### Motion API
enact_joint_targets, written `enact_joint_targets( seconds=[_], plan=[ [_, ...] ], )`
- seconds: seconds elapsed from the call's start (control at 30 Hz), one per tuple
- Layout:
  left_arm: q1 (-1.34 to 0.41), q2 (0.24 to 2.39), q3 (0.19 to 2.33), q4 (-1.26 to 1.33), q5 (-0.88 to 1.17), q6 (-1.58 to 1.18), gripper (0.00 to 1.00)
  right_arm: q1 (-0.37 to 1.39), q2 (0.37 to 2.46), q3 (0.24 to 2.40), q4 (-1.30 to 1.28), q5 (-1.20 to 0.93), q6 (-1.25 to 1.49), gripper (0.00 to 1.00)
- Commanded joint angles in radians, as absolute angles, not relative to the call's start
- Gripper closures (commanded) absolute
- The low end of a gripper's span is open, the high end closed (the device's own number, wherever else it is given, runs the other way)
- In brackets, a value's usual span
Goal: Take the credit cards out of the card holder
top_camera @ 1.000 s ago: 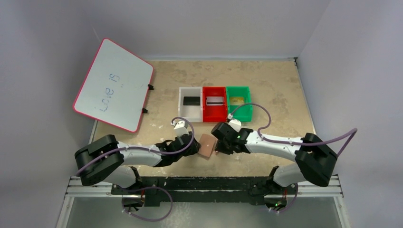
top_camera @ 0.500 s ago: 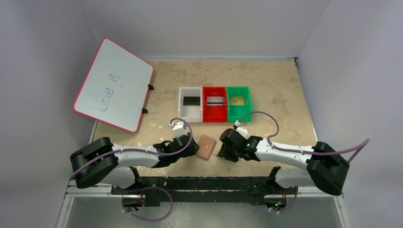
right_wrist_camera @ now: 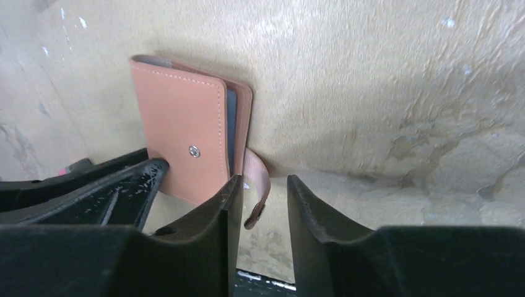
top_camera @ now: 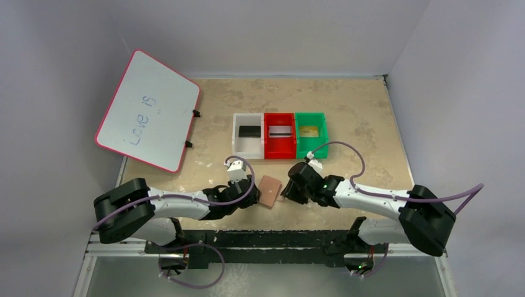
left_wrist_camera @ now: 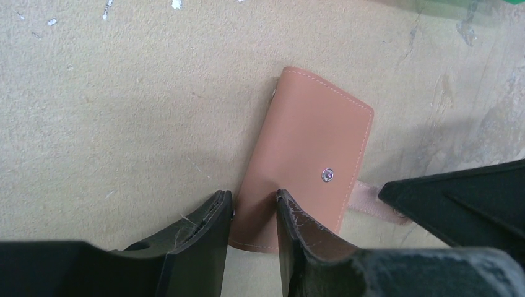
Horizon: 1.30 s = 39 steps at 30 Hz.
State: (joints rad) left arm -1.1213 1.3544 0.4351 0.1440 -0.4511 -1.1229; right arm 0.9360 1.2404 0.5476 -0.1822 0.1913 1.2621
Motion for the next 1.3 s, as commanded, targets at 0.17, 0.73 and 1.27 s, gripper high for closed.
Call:
enact_joint_targets(
  seconds=[0.17,0.73,1.27],
  plan=[
    [-1.153,1.398,0.489,0.042,-0.494,-1.117,0.67,0.917,1.15,0.481,-0.125,0.17,1.244,0.76],
    [-1.17,1.385,0.499,0.032,-0.513,-1.126,0.66,0.899,1.159,0.474,-0.056,0.167,1.209,0.86],
    [-1.175,1.064,0.45,-0.17,-0.738,-1.203,0.51,0.896,1.01,0.542,-0.084,0.144,1.085,1.0]
  ],
)
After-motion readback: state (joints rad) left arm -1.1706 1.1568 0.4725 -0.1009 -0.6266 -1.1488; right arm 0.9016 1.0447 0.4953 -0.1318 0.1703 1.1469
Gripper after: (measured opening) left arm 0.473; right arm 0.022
